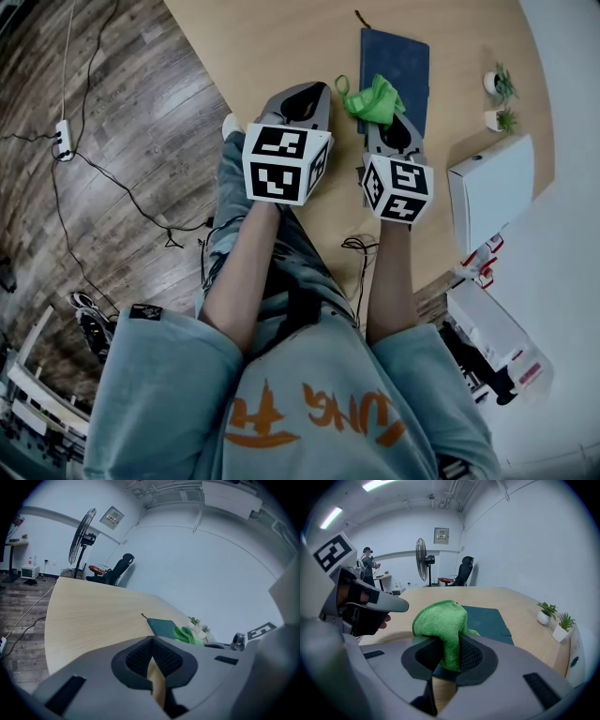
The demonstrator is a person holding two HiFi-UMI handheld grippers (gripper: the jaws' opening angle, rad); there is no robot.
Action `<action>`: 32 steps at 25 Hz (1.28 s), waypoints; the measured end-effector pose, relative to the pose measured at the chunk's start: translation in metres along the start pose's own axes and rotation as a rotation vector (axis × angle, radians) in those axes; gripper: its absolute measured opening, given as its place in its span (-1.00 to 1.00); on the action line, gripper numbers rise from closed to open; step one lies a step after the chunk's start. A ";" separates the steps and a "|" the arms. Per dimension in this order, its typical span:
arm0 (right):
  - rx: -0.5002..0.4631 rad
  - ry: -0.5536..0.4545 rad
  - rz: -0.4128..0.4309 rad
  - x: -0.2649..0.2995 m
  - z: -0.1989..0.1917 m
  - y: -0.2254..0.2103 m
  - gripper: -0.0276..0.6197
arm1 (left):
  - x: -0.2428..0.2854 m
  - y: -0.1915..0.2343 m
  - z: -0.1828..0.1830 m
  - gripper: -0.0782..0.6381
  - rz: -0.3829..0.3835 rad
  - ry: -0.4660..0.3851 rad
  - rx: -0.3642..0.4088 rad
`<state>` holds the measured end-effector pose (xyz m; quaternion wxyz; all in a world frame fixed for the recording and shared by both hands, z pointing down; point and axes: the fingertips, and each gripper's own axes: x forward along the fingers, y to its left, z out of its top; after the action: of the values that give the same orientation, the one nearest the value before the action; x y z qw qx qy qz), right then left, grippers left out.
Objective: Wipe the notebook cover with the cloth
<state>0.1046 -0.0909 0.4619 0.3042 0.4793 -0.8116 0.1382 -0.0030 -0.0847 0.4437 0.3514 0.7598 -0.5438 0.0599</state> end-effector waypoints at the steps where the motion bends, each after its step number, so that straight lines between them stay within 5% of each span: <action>1: 0.001 0.000 0.001 -0.002 -0.002 0.001 -0.72 | -0.001 -0.001 -0.001 -0.74 0.000 -0.002 0.000; 18: 0.084 0.033 0.032 -0.034 -0.023 0.009 -0.72 | -0.014 -0.018 -0.013 -0.74 -0.008 0.007 0.030; 32: 0.198 -0.099 -0.007 -0.023 0.055 -0.035 -0.71 | 0.021 -0.013 0.021 -0.74 -0.038 0.051 0.092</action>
<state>0.1232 -0.1208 0.4025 0.2154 0.5163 -0.8061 0.1930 0.0106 -0.1114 0.4316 0.3310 0.7835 -0.5167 0.0976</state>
